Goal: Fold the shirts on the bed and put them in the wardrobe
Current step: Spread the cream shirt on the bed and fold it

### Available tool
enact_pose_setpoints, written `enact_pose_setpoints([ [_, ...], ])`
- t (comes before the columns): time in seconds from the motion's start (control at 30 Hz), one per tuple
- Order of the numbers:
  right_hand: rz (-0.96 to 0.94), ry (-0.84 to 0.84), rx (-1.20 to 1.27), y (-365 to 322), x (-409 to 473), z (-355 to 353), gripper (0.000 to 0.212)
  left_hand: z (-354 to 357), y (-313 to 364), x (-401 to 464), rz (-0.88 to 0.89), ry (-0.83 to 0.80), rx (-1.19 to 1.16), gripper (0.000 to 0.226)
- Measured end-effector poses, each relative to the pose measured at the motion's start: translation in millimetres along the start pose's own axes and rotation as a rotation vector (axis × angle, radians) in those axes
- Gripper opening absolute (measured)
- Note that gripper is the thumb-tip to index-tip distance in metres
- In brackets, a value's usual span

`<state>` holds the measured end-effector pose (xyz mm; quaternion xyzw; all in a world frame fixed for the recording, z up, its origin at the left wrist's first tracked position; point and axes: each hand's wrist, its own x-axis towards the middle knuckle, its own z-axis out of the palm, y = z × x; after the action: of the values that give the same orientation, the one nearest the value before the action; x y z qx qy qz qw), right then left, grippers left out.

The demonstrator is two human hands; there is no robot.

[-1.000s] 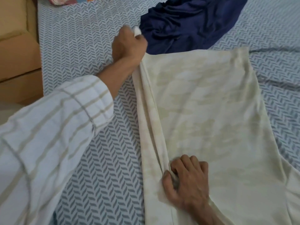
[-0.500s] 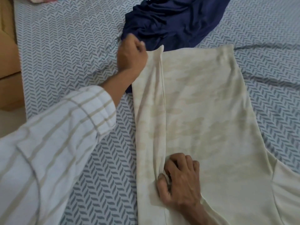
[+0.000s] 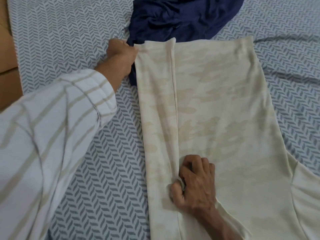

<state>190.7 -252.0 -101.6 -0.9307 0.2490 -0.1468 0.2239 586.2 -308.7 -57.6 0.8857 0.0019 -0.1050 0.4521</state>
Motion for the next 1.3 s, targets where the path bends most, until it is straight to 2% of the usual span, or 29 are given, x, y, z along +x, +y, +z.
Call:
enact_pose_setpoints([
  [0.07,-0.004,0.0,-0.001,1.2,0.2,0.8,0.022,-3.1,-2.2,-8.2,0.015,0.002,-0.004,0.027],
  [0.17,-0.004,-0.017,-0.02,1.9,-0.1,1.0,0.023,-19.2,-12.3,-39.4,0.049,0.049,0.013,0.042],
  [0.27,-0.002,-0.022,-0.029,1.9,-1.1,0.4,0.024,-50.6,-44.9,-100.3,0.092,0.049,0.109,0.039],
  [0.37,0.015,-0.048,-0.046,2.2,0.2,-0.8,0.025,-85.1,-86.1,-172.8,0.012,-0.107,0.233,0.032],
  [0.53,0.077,-0.133,-0.079,-12.3,-4.5,-19.5,0.026,-141.2,-122.9,-309.5,-0.259,-0.492,0.166,0.033],
  [0.63,0.158,-0.167,-0.094,-26.0,-15.1,-37.5,0.025,-155.9,-132.1,-354.9,-0.332,-0.619,0.16,0.031],
  [0.77,0.309,-0.304,-0.107,-27.6,-27.5,-59.4,0.032,-162.1,-147.7,-382.9,-0.401,-0.774,0.225,0.027],
  [0.83,0.395,-0.394,-0.04,-23.5,-24.3,-73.9,0.032,-167.6,-156.4,-391.5,-0.431,-0.811,0.194,0.024],
  [0.9,0.432,-0.406,-0.001,-16.2,-20.1,-85.1,0.028,-173.0,-162.1,-395.7,-0.445,-0.827,0.17,0.022],
  [1.0,0.431,-0.388,0.036,-10.8,-27.2,-94.1,0.03,-180.1,-167.7,-401.4,-0.444,-0.863,0.157,0.033],
  [1.17,0.353,-0.577,-0.073,-9.7,-36.8,-102.7,0.053,-187.0,-176.2,-409.8,-0.498,-1.031,0.245,0.031],
  [1.3,0.376,-0.718,-0.149,-2.5,-39.4,-111.8,0.046,-190.3,-178.5,-414.7,-0.546,-1.144,0.302,0.033],
])
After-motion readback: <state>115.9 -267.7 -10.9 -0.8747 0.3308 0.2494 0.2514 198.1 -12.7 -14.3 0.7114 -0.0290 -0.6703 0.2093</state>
